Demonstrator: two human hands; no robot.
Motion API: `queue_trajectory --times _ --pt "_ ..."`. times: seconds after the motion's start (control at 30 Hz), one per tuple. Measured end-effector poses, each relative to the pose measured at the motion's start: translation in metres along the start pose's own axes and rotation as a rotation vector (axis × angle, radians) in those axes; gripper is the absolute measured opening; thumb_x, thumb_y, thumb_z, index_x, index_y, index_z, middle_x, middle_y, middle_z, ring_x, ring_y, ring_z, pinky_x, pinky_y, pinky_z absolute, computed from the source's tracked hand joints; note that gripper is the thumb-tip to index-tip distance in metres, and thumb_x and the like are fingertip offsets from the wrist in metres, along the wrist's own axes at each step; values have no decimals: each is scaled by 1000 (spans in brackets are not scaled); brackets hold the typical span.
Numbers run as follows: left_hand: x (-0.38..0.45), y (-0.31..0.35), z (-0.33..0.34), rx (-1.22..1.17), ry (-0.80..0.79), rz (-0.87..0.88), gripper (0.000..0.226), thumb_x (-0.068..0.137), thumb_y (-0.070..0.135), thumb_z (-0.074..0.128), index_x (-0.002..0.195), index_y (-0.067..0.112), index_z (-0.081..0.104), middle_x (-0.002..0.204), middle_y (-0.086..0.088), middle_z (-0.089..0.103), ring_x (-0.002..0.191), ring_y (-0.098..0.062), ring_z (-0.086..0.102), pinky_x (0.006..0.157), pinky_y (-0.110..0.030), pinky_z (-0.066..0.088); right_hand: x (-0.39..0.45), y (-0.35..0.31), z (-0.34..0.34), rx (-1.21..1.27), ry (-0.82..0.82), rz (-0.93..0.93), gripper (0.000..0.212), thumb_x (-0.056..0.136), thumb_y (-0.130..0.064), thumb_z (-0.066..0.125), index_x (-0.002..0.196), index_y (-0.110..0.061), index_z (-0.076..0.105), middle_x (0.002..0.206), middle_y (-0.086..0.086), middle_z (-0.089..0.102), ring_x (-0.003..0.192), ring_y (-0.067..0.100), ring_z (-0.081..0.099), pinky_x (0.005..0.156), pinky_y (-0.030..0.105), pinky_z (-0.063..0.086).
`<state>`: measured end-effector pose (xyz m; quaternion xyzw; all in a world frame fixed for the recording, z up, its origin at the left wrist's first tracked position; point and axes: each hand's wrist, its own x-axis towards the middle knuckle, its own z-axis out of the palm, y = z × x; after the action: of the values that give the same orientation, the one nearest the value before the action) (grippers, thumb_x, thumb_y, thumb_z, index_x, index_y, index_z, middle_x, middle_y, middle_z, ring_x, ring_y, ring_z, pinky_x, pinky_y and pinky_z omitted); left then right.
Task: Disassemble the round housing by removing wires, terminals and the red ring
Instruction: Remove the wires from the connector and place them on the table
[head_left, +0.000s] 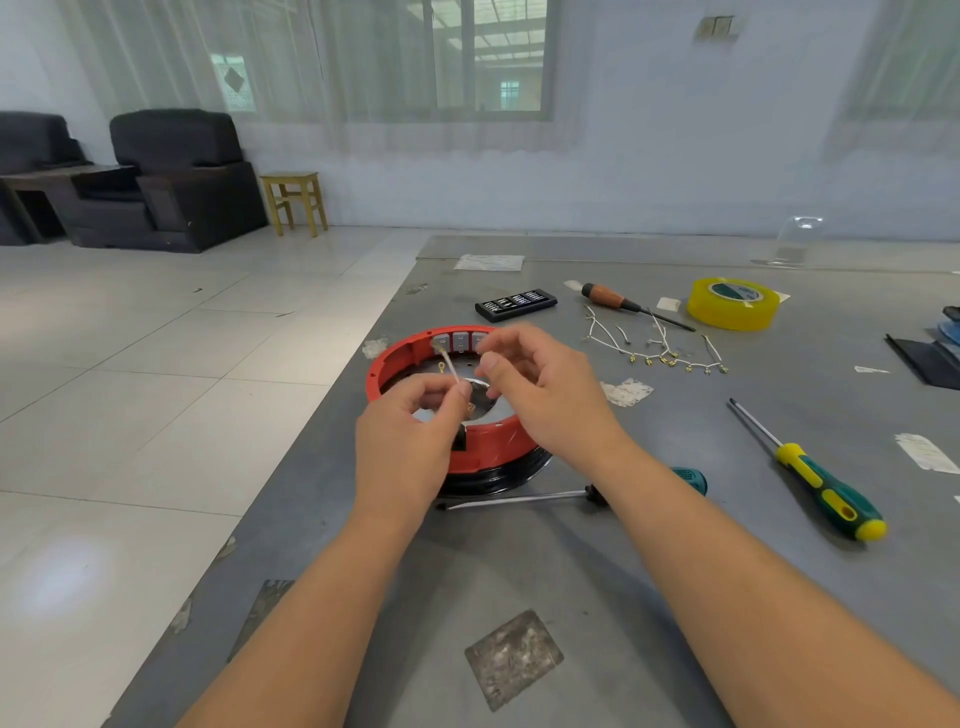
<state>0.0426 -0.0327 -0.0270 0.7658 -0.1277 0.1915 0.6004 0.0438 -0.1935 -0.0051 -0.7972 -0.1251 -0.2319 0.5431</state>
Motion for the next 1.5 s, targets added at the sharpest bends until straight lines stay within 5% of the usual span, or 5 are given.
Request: queue_trajectory --times 0.47,0.57,0.7,0.93,1.5 --pt "0 -4 6 -8 76 -17 7 95 30 72 89 28 73 102 19 71 118 -5 56 103 -38 47 -9 20 9 -322 1 -262 4 87 -20 76 85 -19 73 76 -10 67 70 6 60 65 17 49" --pt "-1 -6 11 27 81 37 6 98 34 67 95 38 70 103 37 63 113 14 47 99 -31 43 -2 19 -3 -276 87 -125 6 84 -25 76 80 -29 73 75 -15 70 70 3 65 66 14 49" --pt "-5 -18 17 288 8 180 15 95 42 57 96 34 70 107 22 67 120 -7 51 109 -46 35 31 33 -44 -374 306 174 10 79 -28 74 71 -32 71 71 -19 72 72 -2 68 69 19 52" --pt "-12 -31 24 506 9 276 26 92 51 57 87 33 75 110 19 67 121 -21 47 110 -48 28 78 97 -106 -830 166 695 16 85 -16 65 93 -13 78 101 13 74 97 28 67 76 32 54" --pt "-8 -42 29 575 10 301 31 90 64 56 82 37 70 104 22 62 113 -13 45 105 -36 23 143 139 -52 -815 82 691 36 85 -27 75 116 -8 71 123 16 68 116 34 64 87 36 53"
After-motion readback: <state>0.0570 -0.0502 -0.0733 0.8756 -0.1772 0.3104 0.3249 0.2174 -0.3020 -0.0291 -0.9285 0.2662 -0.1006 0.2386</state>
